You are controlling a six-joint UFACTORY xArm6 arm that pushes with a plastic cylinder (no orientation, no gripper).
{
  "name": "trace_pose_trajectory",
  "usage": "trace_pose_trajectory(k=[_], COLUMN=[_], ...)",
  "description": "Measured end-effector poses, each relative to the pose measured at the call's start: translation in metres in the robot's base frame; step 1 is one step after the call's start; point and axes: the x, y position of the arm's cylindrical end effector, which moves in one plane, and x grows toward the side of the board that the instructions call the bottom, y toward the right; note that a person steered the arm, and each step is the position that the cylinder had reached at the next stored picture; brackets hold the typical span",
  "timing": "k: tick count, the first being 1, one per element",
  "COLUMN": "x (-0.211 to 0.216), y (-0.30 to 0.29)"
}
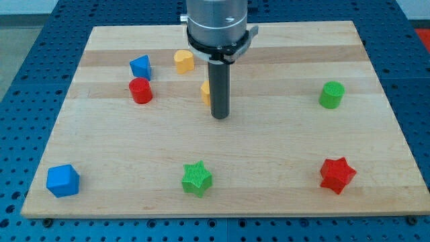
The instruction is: Move the green circle towards the center
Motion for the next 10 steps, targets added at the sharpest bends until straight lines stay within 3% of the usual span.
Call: trace_pose_trajectory(k=[3, 5, 7, 8, 10], x=[0.049, 0.045, -0.028, -0.04, -0.012], y=[0.183, 0.234, 0.242, 0.242, 0.252])
